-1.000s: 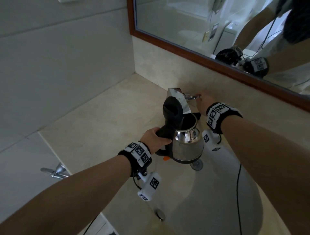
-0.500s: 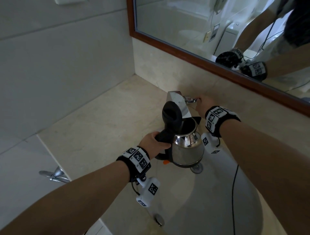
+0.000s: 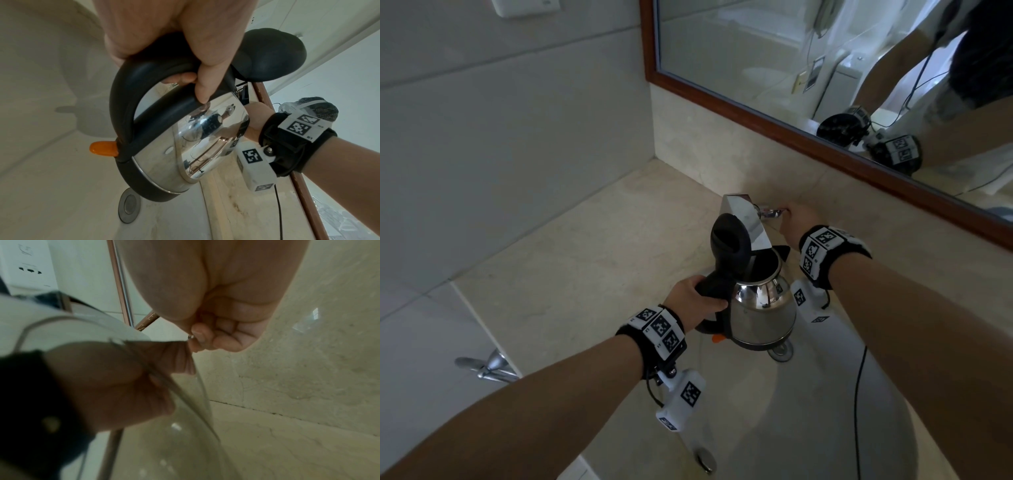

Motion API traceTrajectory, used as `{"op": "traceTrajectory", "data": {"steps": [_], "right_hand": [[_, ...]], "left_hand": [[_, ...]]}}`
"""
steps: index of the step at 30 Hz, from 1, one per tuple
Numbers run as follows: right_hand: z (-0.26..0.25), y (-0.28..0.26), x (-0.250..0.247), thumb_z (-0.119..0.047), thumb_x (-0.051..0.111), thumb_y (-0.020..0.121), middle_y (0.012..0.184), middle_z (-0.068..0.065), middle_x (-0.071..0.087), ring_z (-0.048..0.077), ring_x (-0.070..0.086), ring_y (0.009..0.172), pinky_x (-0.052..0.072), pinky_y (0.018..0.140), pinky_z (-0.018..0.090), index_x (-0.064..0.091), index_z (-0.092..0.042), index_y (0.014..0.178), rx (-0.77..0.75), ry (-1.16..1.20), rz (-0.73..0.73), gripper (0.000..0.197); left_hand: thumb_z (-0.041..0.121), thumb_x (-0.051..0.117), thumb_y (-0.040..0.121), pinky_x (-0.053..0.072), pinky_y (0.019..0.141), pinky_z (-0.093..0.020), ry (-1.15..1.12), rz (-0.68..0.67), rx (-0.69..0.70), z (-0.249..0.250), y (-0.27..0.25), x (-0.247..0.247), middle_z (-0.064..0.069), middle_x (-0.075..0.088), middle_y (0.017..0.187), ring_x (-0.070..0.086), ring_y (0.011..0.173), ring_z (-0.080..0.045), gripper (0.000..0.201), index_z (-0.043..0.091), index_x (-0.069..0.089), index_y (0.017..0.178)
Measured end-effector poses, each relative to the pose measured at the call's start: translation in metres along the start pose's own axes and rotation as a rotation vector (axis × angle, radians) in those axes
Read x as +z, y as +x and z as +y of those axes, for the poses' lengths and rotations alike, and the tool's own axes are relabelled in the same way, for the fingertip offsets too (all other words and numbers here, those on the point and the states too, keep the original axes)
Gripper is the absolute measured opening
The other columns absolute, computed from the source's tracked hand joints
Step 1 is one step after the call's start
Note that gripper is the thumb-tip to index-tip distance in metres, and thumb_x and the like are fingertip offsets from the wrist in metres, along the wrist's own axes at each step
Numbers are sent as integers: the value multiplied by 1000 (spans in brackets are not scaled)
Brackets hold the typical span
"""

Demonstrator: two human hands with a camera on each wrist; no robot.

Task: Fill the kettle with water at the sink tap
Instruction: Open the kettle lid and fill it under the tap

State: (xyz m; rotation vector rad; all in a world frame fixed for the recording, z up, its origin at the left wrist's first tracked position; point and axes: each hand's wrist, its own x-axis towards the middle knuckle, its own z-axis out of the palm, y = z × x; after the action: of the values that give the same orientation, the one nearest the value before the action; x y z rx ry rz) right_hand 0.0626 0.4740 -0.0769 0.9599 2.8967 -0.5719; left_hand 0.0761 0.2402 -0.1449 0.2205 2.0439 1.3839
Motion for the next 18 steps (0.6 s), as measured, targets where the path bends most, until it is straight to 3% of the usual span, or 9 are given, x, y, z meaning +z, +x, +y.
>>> {"op": "traceTrajectory", "data": {"steps": [3, 8, 13, 18], "right_hand": [[0, 0, 1, -15, 41, 98, 122, 22, 63, 39, 58, 111, 48, 97, 42, 59, -5, 123, 4, 14, 8, 33], [1, -1, 2, -15, 39, 99, 123, 22, 62, 39, 58, 112, 47, 98, 43, 58, -5, 124, 26, 51, 5, 34], [1, -2, 2, -14, 37, 99, 123, 21, 62, 38, 58, 113, 47, 99, 44, 57, -4, 125, 38, 63, 4, 34], [2, -3, 2, -14, 35, 99, 120, 21, 64, 38, 59, 109, 48, 96, 43, 57, -6, 124, 27, 69, 11, 34]], "left_hand": [[11, 76, 71, 55, 89, -43, -3, 4, -9, 2, 1, -1, -12, 72, 98, 67, 95, -29, 30, 14, 68, 100], [10, 76, 71, 55, 85, -39, -10, -7, -10, 3, 2, -3, -7, 70, 90, 66, 90, -26, 26, 16, 67, 95], [11, 76, 69, 56, 91, -47, 5, -3, -11, 5, 1, -2, -13, 73, 98, 68, 95, -31, 25, 18, 68, 92], [12, 76, 70, 55, 91, -46, 24, -3, -11, 6, 1, -3, -13, 73, 99, 68, 95, -30, 29, 13, 68, 98]]}}
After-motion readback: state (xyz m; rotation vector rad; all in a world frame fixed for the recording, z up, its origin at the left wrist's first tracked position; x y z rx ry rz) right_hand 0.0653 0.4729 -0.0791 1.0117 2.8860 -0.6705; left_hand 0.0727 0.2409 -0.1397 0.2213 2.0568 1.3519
